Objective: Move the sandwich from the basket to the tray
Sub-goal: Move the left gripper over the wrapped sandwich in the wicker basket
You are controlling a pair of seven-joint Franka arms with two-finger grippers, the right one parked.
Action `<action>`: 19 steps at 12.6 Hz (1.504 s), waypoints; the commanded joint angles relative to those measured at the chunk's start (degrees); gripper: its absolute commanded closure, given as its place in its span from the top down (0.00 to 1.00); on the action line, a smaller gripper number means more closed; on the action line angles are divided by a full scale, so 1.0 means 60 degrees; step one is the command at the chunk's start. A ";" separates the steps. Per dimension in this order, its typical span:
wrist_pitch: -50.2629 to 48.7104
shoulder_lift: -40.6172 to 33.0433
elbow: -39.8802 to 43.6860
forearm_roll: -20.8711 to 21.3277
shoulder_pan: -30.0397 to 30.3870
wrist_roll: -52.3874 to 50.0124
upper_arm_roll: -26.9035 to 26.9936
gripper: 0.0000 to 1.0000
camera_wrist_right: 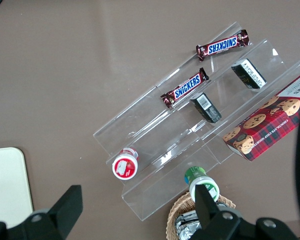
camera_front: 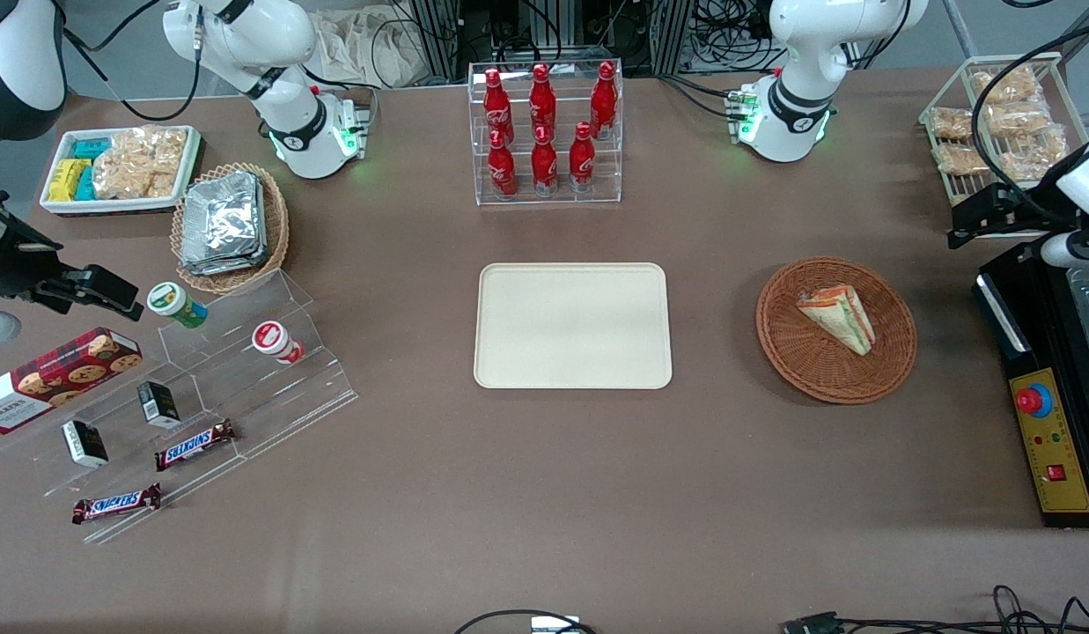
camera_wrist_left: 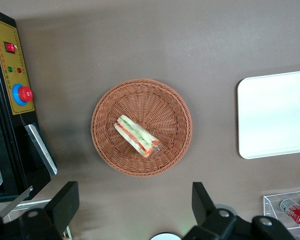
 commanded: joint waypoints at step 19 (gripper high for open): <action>0.5171 -0.2000 -0.7142 0.0336 0.0065 -0.5391 0.0113 1.00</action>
